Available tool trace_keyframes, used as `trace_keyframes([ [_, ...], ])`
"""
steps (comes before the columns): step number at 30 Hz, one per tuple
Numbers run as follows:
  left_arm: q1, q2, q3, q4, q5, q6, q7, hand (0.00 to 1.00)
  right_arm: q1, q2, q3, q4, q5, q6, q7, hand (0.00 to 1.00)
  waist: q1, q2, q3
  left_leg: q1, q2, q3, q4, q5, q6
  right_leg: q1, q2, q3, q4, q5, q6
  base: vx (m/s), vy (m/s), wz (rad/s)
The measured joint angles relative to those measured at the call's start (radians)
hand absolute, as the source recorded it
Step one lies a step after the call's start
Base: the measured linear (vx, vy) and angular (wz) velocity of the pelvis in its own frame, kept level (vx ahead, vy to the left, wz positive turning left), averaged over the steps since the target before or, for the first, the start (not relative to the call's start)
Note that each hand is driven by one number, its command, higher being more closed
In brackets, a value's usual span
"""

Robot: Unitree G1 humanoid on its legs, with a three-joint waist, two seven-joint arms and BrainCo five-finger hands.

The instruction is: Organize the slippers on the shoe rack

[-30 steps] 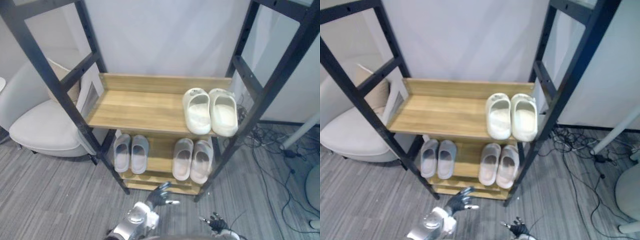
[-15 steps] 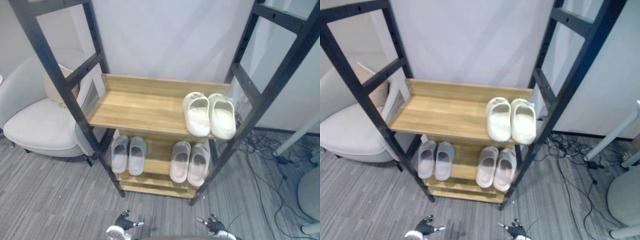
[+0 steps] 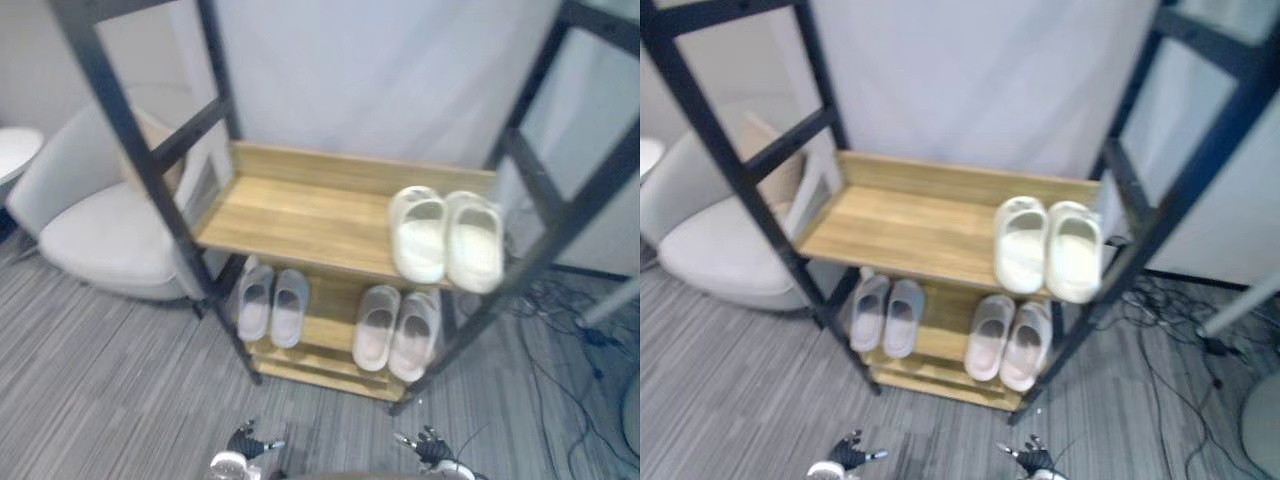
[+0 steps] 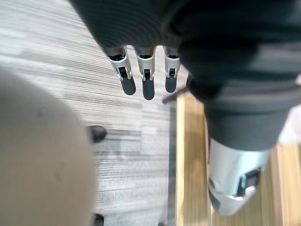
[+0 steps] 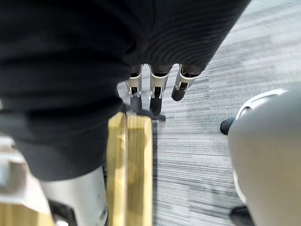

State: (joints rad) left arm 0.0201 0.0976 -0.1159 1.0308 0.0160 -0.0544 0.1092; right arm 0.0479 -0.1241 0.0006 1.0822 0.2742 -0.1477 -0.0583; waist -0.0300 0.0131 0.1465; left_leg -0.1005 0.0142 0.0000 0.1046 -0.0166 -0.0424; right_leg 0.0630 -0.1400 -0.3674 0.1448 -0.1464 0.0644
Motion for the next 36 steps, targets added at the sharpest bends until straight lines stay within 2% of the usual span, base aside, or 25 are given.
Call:
trace_keyframes([
  [2,0.001,-0.001,0.014,-0.007,-0.009,0.000,-0.001,0.00,-0.007,0.000,-0.010,0.003,-0.004,0.004,-0.001,0.00,0.000,-0.008,0.011,-0.003,0.018,0.117,-0.012,-0.031,0.036,-0.014,-0.029,-0.043,-0.009,-0.009,0.004,-0.09,0.043,0.67],
  [3,0.002,-0.001,0.022,-0.011,-0.013,0.000,-0.002,0.00,-0.003,0.004,-0.029,-0.002,-0.005,0.004,-0.002,0.00,-0.003,-0.005,0.010,-0.022,0.058,0.250,0.072,-0.054,0.068,-0.008,-0.042,-0.073,-0.001,-0.013,0.013,0.06,0.070,0.85],
  [4,0.011,-0.004,0.022,-0.011,-0.018,0.001,-0.003,0.00,0.001,0.005,-0.038,-0.008,-0.006,0.003,-0.004,0.00,-0.004,0.006,0.007,-0.019,0.077,0.294,0.094,-0.076,0.033,0.003,-0.044,-0.104,0.028,-0.037,0.029,0.07,0.071,0.86],
  [6,0.010,0.001,0.022,-0.014,-0.018,0.001,-0.006,0.00,0.007,0.015,-0.039,-0.008,-0.028,0.012,-0.003,0.00,0.000,-0.018,-0.003,-0.020,0.047,0.270,0.108,-0.091,0.031,0.006,-0.081,-0.130,0.064,-0.068,0.056,0.11,0.107,0.72],
  [7,0.009,0.013,0.021,-0.018,-0.018,0.001,-0.007,0.00,0.019,0.030,-0.049,-0.013,-0.039,0.015,-0.001,0.00,0.004,-0.041,-0.018,-0.031,0.020,0.268,0.172,-0.133,0.065,0.014,-0.133,-0.167,0.115,-0.099,0.114,0.21,0.153,0.67],
  [8,0.009,0.010,0.021,-0.018,-0.019,0.000,-0.007,0.00,0.021,0.032,-0.055,-0.014,-0.039,0.016,0.000,0.00,0.002,-0.041,-0.020,-0.033,0.018,0.268,0.182,-0.148,0.068,0.021,-0.142,-0.167,0.139,-0.104,0.131,0.23,0.123,0.63],
  [9,0.010,0.007,0.021,-0.015,-0.019,0.001,-0.006,0.00,0.019,0.036,-0.062,-0.019,-0.038,0.018,0.000,0.00,0.006,-0.046,-0.014,-0.037,0.008,0.255,0.215,-0.183,0.057,0.000,-0.179,-0.137,0.258,-0.110,0.140,0.21,0.124,0.45],
  [10,0.007,0.007,0.019,-0.012,-0.020,0.000,-0.006,0.00,0.017,0.041,-0.062,-0.043,-0.041,0.023,0.001,0.00,0.008,-0.050,-0.010,-0.031,-0.015,0.230,0.243,-0.206,0.065,-0.081,-0.231,-0.045,0.467,-0.083,0.097,0.22,0.186,0.76],
  [11,0.001,0.009,0.019,-0.015,-0.020,0.001,-0.006,0.00,0.018,0.050,-0.067,-0.080,-0.041,0.021,0.002,0.00,0.002,-0.047,-0.002,-0.003,-0.030,0.189,0.248,-0.217,0.077,-0.181,-0.231,0.087,0.655,-0.030,0.014,0.22,0.208,0.75],
  [12,0.000,0.009,0.019,-0.016,-0.020,0.001,-0.006,0.00,0.019,0.052,-0.067,-0.087,-0.042,0.021,0.001,0.00,0.000,-0.047,0.001,0.001,-0.030,0.175,0.247,-0.220,0.079,-0.198,-0.212,0.127,0.681,-0.039,0.024,0.29,0.153,1.07],
  [13,-0.002,0.007,0.019,-0.019,-0.021,0.001,-0.006,0.00,0.020,0.065,-0.065,-0.089,-0.045,0.019,0.006,0.00,-0.006,-0.054,0.001,0.009,-0.031,0.124,0.240,-0.222,0.081,-0.244,-0.134,0.244,0.716,-0.097,0.053,0.30,0.072,1.23],
  [14,-0.007,0.006,0.020,-0.019,-0.022,-0.001,-0.007,0.00,0.021,0.078,-0.065,-0.087,-0.050,0.020,0.007,0.00,-0.003,-0.069,0.000,0.032,-0.040,0.069,0.215,-0.216,0.080,-0.258,-0.065,0.309,0.675,-0.129,0.052,0.25,0.041,1.24],
  [15,-0.008,0.005,0.020,-0.019,-0.022,-0.001,-0.007,0.00,0.023,0.080,-0.067,-0.087,-0.050,0.020,0.008,0.00,-0.002,-0.070,0.000,0.039,-0.042,0.055,0.208,-0.215,0.077,-0.259,-0.047,0.327,0.654,-0.136,0.053,0.28,-0.028,1.25],
  [16,-0.009,-0.002,0.022,-0.019,-0.026,-0.003,-0.008,0.00,0.029,0.082,-0.066,-0.089,-0.050,0.017,0.009,0.00,-0.001,-0.072,-0.001,0.063,-0.046,0.000,0.185,-0.210,0.069,-0.254,0.016,0.393,0.559,-0.149,0.058,0.22,-0.046,0.97],
  [18,-0.009,-0.017,0.029,-0.018,-0.038,-0.007,-0.011,0.00,0.038,0.084,-0.060,-0.089,-0.047,0.010,0.011,0.00,-0.003,-0.074,-0.008,0.068,-0.060,-0.076,0.173,-0.203,0.057,-0.242,0.079,0.503,0.396,-0.143,0.049,0.28,-0.113,1.43],
  [19,-0.010,-0.029,0.046,-0.019,-0.038,-0.009,-0.014,0.00,0.039,0.085,-0.046,-0.087,-0.042,0.009,0.013,0.00,-0.002,-0.087,-0.015,0.068,-0.081,-0.111,0.172,-0.203,0.054,-0.235,0.077,0.528,0.273,-0.091,0.017,0.29,-0.190,1.52],
  [20,-0.021,-0.038,0.058,-0.013,-0.038,-0.009,-0.014,0.00,0.040,0.083,-0.032,-0.083,-0.039,0.010,0.016,0.00,0.001,-0.098,-0.024,0.071,-0.093,-0.135,0.172,-0.209,0.045,-0.226,0.062,0.511,0.231,-0.075,0.016,0.30,-0.197,1.23],
  [21,-0.020,-0.059,0.059,0.001,-0.038,-0.009,-0.015,0.00,0.041,0.064,-0.027,-0.081,-0.040,0.010,0.020,0.00,0.014,-0.057,-0.039,0.083,-0.071,-0.155,0.148,-0.202,0.029,-0.190,0.072,0.476,0.198,-0.057,0.003,0.26,-0.151,0.72],
  [24,-0.007,-0.079,0.059,0.004,-0.038,-0.011,-0.013,0.00,0.037,0.044,-0.007,-0.078,-0.041,0.011,0.018,0.00,0.022,-0.030,-0.054,0.124,-0.036,-0.167,0.076,-0.193,0.014,-0.145,0.092,0.439,0.142,-0.050,-0.005,0.21,-0.128,0.35],
  [26,-0.009,-0.079,0.051,0.026,-0.038,-0.010,-0.013,0.00,0.035,0.043,0.016,-0.072,-0.041,0.011,0.019,0.00,0.020,-0.028,-0.063,0.155,-0.013,-0.178,0.034,-0.179,-0.008,-0.106,0.109,0.423,0.099,-0.041,-0.019,0.16,-0.121,0.17],
  [31,-0.015,-0.071,0.029,0.053,-0.037,-0.008,-0.013,0.00,0.042,0.042,0.053,-0.043,-0.042,0.011,0.020,0.00,0.016,-0.052,-0.084,0.177,-0.006,-0.177,0.049,-0.178,-0.008,-0.051,0.118,0.419,0.042,-0.022,-0.037,0.09,-0.022,0.01],
  [33,-0.019,-0.067,0.015,0.065,-0.037,-0.007,-0.014,0.00,0.041,0.042,0.073,-0.044,-0.050,0.011,0.019,0.00,0.014,-0.053,-0.085,0.162,-0.020,-0.174,0.133,-0.177,-0.009,-0.018,0.108,0.420,0.025,0.013,-0.035,0.08,0.036,-0.03],
  [34,-0.022,-0.063,0.016,0.065,-0.037,-0.008,-0.015,0.00,0.038,0.044,0.083,-0.046,-0.061,0.010,0.019,0.00,0.014,-0.067,-0.079,0.135,-0.037,-0.174,0.187,-0.180,-0.016,-0.003,0.087,0.422,0.022,0.017,-0.033,0.04,0.070,0.07],
  [35,-0.025,-0.060,0.014,0.068,-0.037,-0.009,-0.016,0.00,0.032,0.053,0.089,-0.046,-0.076,0.010,0.020,0.00,0.014,-0.082,-0.076,0.131,-0.039,-0.151,0.133,-0.194,0.007,0.013,0.071,0.424,0.016,0.017,-0.033,0.03,0.059,0.17],
  [36,-0.025,-0.064,0.000,0.066,-0.037,-0.012,-0.015,0.00,0.035,0.035,0.096,-0.045,-0.080,0.010,0.021,0.00,0.007,-0.051,-0.089,0.149,-0.007,-0.159,0.035,-0.118,-0.018,0.019,0.094,0.415,0.012,0.015,-0.019,0.04,0.056,0.09],
])
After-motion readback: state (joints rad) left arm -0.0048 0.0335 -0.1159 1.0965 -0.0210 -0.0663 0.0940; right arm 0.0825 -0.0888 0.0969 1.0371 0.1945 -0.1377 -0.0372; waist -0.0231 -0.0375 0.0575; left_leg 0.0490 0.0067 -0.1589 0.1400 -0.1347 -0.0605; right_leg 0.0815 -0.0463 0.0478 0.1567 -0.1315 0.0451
